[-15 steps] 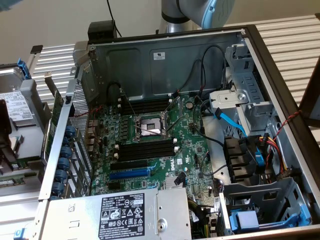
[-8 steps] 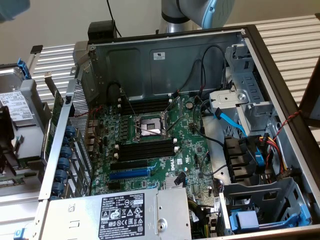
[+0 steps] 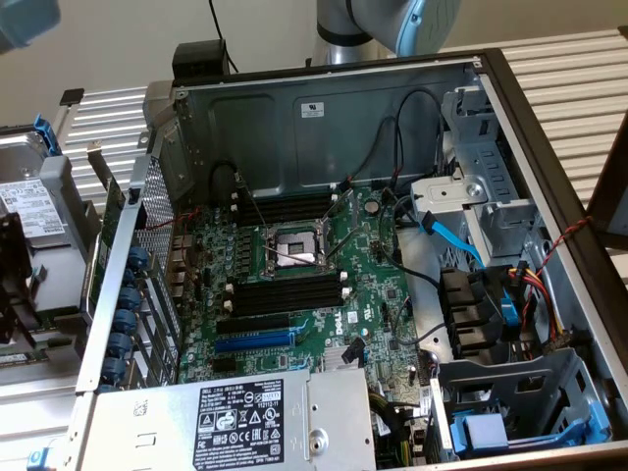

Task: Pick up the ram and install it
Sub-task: 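Pick up the ram and move it above insertion slot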

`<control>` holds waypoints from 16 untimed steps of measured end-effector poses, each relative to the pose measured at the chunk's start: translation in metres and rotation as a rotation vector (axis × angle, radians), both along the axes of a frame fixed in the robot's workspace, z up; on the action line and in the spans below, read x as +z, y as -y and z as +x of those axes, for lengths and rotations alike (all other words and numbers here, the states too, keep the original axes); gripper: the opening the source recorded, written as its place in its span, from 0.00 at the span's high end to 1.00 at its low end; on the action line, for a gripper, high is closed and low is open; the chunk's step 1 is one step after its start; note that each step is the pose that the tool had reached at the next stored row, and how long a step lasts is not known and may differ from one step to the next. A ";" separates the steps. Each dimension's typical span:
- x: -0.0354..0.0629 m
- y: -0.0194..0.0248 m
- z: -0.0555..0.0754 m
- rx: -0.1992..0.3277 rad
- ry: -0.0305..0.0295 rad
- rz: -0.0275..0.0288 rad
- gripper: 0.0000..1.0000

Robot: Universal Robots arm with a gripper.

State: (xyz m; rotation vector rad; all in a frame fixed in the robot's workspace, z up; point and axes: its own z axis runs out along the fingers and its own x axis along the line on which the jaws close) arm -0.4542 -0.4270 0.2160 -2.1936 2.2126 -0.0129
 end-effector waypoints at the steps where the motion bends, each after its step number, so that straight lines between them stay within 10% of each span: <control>1: -0.0006 0.0000 0.000 0.000 0.0003 0.0001 0.69; 16: -0.0070 -0.0008 0.000 0.000 0.0002 0.0008 0.69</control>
